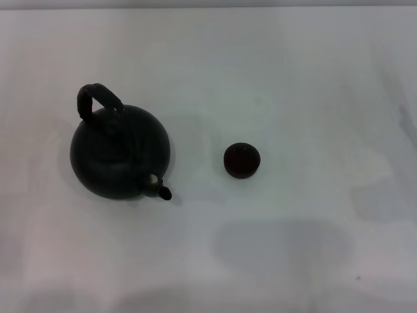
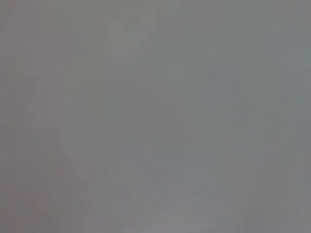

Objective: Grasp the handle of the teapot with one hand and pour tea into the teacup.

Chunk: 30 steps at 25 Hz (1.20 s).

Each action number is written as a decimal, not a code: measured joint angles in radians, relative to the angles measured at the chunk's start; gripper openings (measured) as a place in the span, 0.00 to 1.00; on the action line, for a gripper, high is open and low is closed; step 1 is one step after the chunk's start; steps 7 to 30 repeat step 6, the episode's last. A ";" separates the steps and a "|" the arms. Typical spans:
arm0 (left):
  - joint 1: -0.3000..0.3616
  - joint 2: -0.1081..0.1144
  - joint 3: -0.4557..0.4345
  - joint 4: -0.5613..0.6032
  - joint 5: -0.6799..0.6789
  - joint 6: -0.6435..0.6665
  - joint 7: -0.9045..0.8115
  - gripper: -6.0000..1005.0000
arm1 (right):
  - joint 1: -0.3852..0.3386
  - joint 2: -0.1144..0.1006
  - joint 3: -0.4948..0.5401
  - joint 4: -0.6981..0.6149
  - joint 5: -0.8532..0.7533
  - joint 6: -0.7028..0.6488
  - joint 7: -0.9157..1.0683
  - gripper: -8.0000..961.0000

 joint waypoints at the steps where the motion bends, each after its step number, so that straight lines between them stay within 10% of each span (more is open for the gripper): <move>1: -0.006 0.000 0.000 -0.012 -0.002 0.000 0.003 0.74 | 0.000 0.000 0.000 -0.004 0.000 -0.001 -0.004 0.88; 30: -0.019 0.000 0.000 -0.035 -0.007 0.000 0.016 0.74 | 0.000 0.000 0.001 -0.008 0.000 -0.002 -0.069 0.88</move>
